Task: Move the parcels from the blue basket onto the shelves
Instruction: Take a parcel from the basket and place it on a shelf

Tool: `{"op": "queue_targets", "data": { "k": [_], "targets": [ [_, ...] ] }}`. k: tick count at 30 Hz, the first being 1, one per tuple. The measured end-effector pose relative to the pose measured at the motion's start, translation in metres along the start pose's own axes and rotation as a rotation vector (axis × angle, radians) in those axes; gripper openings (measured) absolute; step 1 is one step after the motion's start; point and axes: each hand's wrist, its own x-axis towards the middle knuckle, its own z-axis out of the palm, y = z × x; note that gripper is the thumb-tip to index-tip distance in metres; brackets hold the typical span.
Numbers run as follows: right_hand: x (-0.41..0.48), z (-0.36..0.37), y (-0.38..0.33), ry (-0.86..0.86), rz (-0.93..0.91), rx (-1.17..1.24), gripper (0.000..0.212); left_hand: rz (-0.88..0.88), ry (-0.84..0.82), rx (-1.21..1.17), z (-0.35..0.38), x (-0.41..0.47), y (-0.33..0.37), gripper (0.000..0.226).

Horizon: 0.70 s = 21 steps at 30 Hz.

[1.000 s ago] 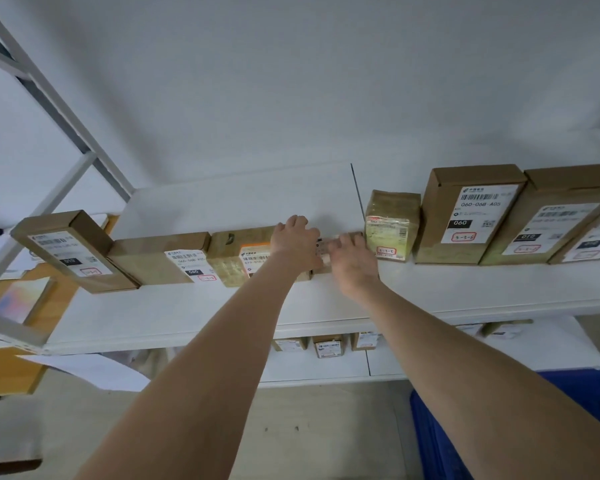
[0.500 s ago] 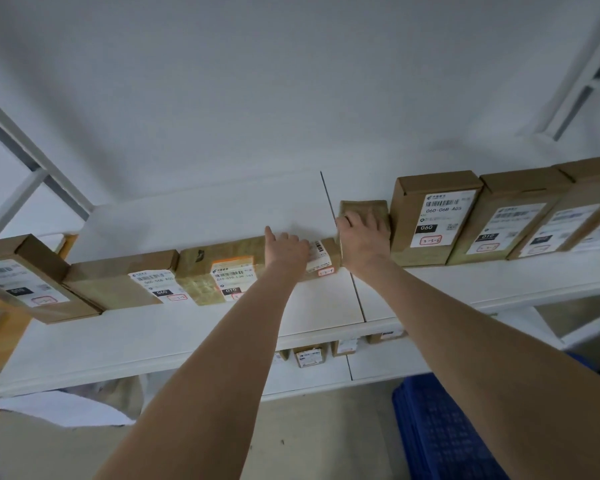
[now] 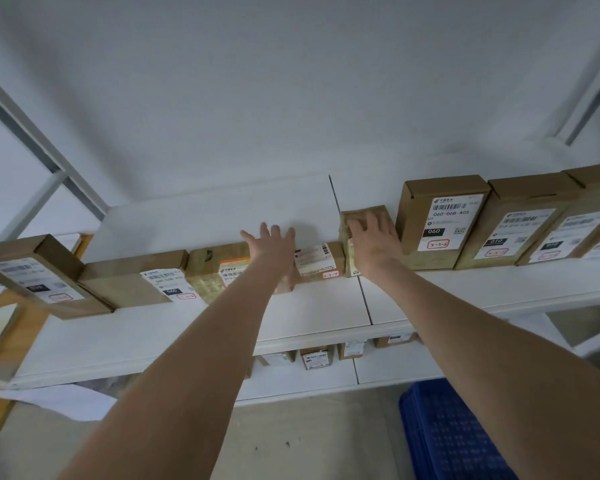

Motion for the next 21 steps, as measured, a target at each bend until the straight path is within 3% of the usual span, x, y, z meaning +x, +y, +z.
{"op": "queue_targets", "data": {
  "k": [5, 13, 17, 21],
  "targets": [
    [0.002, 0.005, -0.002, 0.002, 0.027, 0.06, 0.079, -0.021, 0.031, -0.127, 0.003, -0.005, -0.011, 0.076],
    [0.004, 0.004, -0.004, -0.02, 0.014, 0.043, 0.079, -0.015, 0.02, -0.123, 0.004, 0.002, -0.014, 0.082],
    [-0.002, -0.01, -0.004, 0.04, -0.065, -0.043, 0.083, 0.022, 0.064, -0.045, -0.009, 0.001, -0.01, 0.1],
    [-0.013, -0.024, 0.003, 0.109, -0.167, -0.027, 0.069, 0.073, 0.142, -0.178, -0.045, -0.012, 0.017, 0.088]
  ]
}}
